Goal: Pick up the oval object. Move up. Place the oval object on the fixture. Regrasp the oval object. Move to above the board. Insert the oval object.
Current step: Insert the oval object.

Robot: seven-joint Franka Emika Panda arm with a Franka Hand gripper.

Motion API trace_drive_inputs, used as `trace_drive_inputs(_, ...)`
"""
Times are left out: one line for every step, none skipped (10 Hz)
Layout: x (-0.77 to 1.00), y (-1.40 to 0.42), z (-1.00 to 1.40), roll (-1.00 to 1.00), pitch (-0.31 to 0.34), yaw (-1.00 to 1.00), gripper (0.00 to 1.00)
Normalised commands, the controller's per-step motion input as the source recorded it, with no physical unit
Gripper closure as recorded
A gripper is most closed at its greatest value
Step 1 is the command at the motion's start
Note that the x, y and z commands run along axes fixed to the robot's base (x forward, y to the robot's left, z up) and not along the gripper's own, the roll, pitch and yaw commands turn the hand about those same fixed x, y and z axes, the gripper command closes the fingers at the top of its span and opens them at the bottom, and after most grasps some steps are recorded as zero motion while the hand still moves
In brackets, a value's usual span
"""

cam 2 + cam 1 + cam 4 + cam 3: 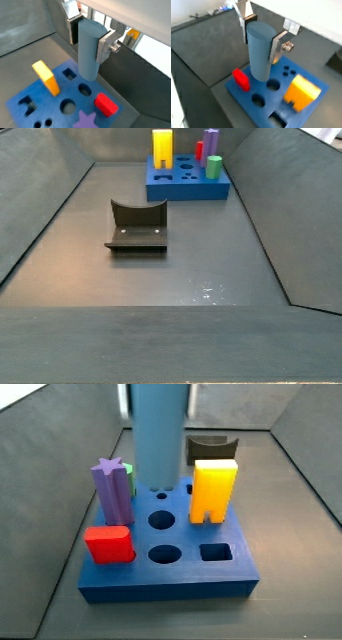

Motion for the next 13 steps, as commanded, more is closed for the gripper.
trace_drive_inputs(0.59,-0.22,-0.99,-0.07,-0.056,-0.06,1.0)
trace_drive_inputs(0.2,0.0,-1.0,-0.02,-0.004,0.31,1.0)
trace_drive_inputs(0.17,0.05,-1.0,-0.02,-0.027,0.49,1.0)
trace_drive_inputs(0.0,0.0,-1.0,-0.01,-0.046,0.31,1.0)
trace_drive_inputs(-0.05,-0.02,-0.98,-0.06,-0.049,0.04,1.0)
trace_drive_inputs(-0.21,-0.01,-0.91,-0.08,-0.07,0.0,1.0)
trace_drive_inputs(-0.17,0.06,-0.73,0.0,-0.027,-0.02,1.0)
trace_drive_inputs(-0.07,0.01,-0.56,0.02,0.0,-0.08,1.0)
trace_drive_inputs(0.0,0.0,-0.44,0.05,0.0,-0.06,1.0)
trace_drive_inputs(0.2,0.0,-0.35,0.03,0.0,0.0,1.0)
trace_drive_inputs(0.0,0.02,-0.31,0.07,0.0,0.0,1.0)
trace_drive_inputs(-0.01,0.09,-0.29,0.08,0.0,0.0,1.0)
trace_drive_inputs(-0.04,0.03,-0.43,0.12,0.0,0.0,1.0)
